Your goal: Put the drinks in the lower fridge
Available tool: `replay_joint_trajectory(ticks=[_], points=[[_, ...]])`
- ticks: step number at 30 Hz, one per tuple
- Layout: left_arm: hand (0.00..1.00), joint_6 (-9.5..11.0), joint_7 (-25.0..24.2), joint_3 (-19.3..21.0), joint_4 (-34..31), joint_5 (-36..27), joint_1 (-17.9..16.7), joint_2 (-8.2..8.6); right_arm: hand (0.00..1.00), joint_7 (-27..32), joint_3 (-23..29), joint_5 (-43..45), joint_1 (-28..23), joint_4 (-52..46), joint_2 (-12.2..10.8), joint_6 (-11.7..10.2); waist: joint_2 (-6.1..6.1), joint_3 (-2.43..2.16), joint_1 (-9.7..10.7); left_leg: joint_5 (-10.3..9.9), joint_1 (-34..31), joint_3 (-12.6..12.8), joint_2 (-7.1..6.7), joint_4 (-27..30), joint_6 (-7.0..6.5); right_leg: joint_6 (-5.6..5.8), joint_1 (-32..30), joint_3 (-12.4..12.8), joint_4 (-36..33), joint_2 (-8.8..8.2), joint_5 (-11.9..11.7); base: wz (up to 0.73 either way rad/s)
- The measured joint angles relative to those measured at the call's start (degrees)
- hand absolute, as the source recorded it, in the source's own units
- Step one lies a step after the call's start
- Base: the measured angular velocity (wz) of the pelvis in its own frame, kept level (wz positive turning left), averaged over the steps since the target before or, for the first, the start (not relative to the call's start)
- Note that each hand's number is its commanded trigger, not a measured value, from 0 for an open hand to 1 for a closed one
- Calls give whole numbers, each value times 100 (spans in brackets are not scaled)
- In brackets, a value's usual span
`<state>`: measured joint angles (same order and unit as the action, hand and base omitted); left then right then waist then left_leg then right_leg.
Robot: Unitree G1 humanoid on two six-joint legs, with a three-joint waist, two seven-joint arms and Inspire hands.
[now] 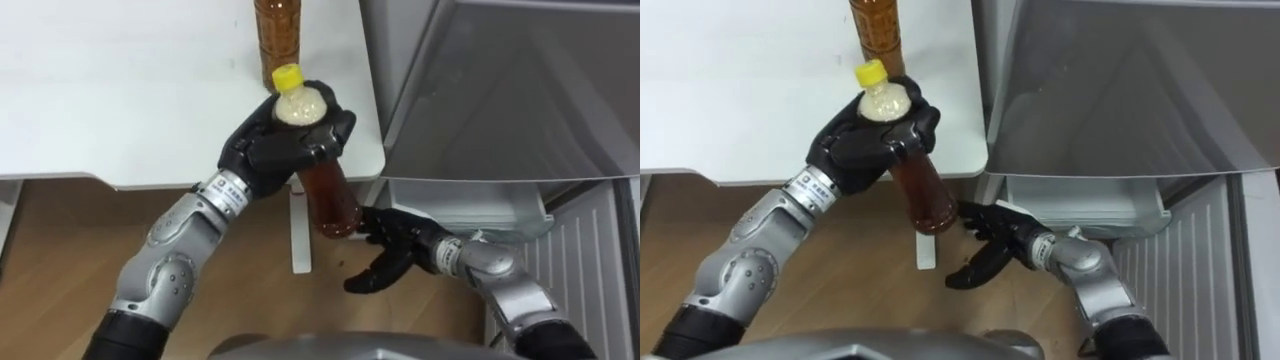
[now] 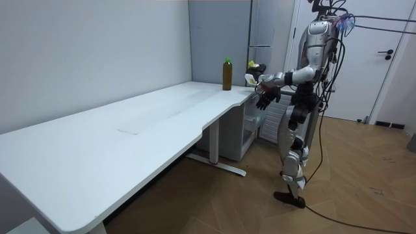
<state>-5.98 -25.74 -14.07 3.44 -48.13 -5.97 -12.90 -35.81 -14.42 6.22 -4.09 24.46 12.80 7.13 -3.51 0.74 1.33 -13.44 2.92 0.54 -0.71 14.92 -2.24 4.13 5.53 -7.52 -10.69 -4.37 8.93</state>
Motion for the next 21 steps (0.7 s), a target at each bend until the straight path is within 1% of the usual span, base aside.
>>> replay_joint_trajectory(ticks=[4,6,9,11,13,16,20,21], points=[[100,-1,-70,-136,198,-3,-10,-18,0,-386,0,-1,0,-255,39,106,-25,4,-19,-1,-64,-15,-4,63,0,0,-28,-11,-9,-4,0,2],[100,-40,-90,-281,380,-4,-12,-86,0,-559,-3,-75,1,-387,57,129,-23,5,-36,-1,-73,-17,-2,84,0,0,-28,-31,-9,-3,0,0],[100,-114,-97,-425,491,-5,-14,-159,0,-746,-6,-169,1,-517,109,218,-9,14,-36,-2,-87,-22,-2,81,1,0,-29,-34,-9,-2,0,0],[100,-119,-130,-490,517,-5,-14,-188,0,-824,-7,-285,1,-539,147,244,2,20,-36,-5,-141,-36,-2,88,5,-1,-63,-46,-10,-3,0,0],[100,-119,-160,-527,593,-5,-14,-193,0,-916,-15,-483,-1,-538,221,277,14,28,-43,-4,-169,-35,-3,91,5,-2,-91,-45,-11,-4,-1,0],[100,-144,-183,-536,699,-3,-14,-194,0,-946,-8,-833,0,-544,301,297,14,26,-52,-4,-222,-15,1,89,5,-2,-180,-49,-55,3,-1,-3],[100,-129,-238,-515,690,5,-15,-243,0,-986,-3,-1155,-3,-545,315,296,-22,10,-40,-3,-217,10,-1,123,5,-2,-249,-54,-116,9,-1,-3],[100,-111,-256,-508,691,28,-15,-254,0,-1008,-9,-1250,-6,-545,314,296,-37,13,-34,-3,-210,1,1,124,5,-2,-240,-58,-116,7,-1,0]])
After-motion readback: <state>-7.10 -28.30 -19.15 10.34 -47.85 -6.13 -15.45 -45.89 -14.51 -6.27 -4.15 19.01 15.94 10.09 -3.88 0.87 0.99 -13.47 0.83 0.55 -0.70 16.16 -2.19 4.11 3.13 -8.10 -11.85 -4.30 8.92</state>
